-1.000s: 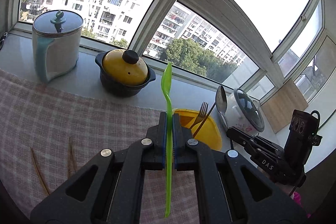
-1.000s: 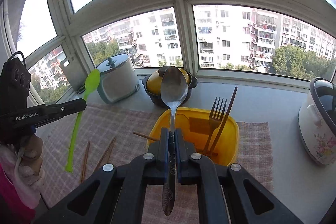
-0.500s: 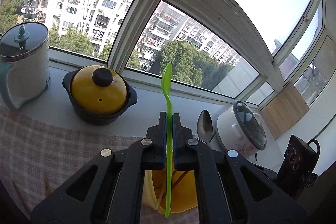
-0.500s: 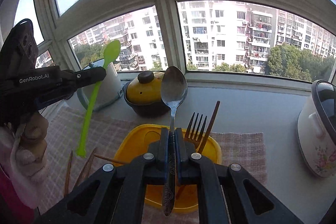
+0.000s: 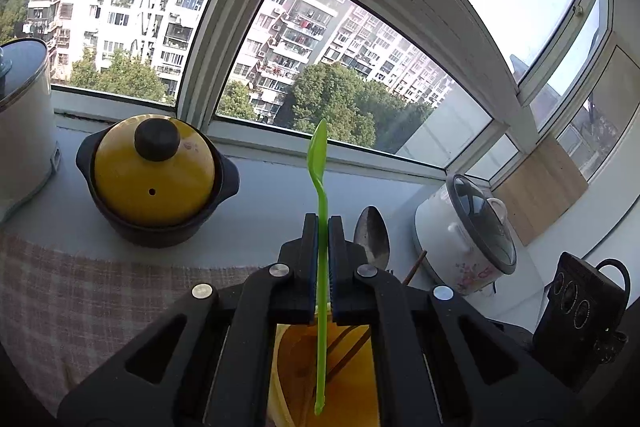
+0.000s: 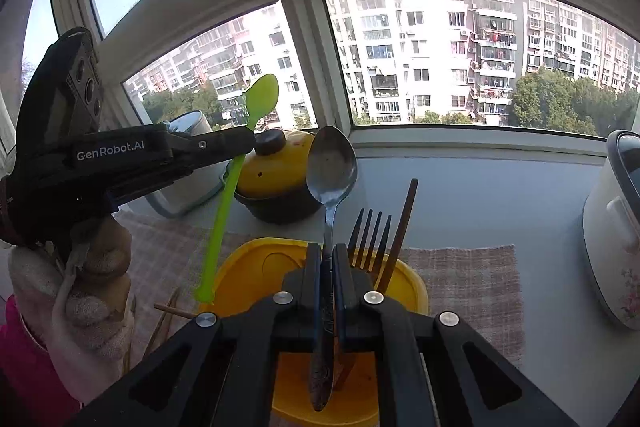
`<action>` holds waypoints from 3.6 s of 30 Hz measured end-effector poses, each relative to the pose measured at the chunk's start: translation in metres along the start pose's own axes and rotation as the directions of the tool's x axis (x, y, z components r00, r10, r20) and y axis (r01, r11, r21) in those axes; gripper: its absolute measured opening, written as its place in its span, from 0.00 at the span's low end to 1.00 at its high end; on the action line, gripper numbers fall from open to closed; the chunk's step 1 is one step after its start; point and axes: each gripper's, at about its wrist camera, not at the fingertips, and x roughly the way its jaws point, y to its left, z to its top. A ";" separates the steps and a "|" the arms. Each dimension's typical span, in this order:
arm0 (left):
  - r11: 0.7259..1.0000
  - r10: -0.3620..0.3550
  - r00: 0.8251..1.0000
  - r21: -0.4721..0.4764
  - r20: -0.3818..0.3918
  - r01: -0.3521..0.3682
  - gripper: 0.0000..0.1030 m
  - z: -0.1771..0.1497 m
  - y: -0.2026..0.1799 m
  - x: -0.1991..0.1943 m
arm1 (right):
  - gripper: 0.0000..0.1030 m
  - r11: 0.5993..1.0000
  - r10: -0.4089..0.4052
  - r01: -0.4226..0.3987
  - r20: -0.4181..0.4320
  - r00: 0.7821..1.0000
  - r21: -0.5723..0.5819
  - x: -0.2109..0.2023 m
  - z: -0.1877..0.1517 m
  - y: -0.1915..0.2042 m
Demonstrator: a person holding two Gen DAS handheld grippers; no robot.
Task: Organize utensils
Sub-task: 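Lift the green spoon and metal spoon with both grippers over the yellow container, then lower both spoons into the container and open both grippers, then withdraw both grippers from the container toward the remaining chopsticks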
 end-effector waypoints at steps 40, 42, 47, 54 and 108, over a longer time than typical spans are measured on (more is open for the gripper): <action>0.992 0.017 0.999 0.125 -0.032 -0.013 0.02 -0.051 -0.020 -0.019 | 0.03 0.998 0.023 -0.026 0.051 0.998 0.063 0.006 -0.018 -0.010; 0.993 0.015 0.999 0.118 -0.037 -0.010 0.02 -0.053 -0.020 -0.022 | 0.03 0.998 0.026 -0.029 0.050 0.998 0.063 0.005 -0.017 -0.010; 0.994 0.012 0.999 0.109 -0.031 -0.008 0.02 -0.056 -0.020 -0.033 | 0.07 0.997 0.034 -0.037 0.047 0.998 0.062 0.001 -0.020 -0.009; 0.994 0.019 0.999 0.112 -0.028 -0.016 0.02 -0.063 -0.022 -0.046 | 0.13 0.998 0.029 -0.031 0.048 0.998 0.051 -0.006 -0.023 -0.006; 0.961 0.275 0.957 0.043 -0.091 -0.272 0.49 -0.155 0.081 -0.183 | 1.00 0.985 -0.168 0.169 0.051 0.984 -0.020 -0.076 -0.082 0.104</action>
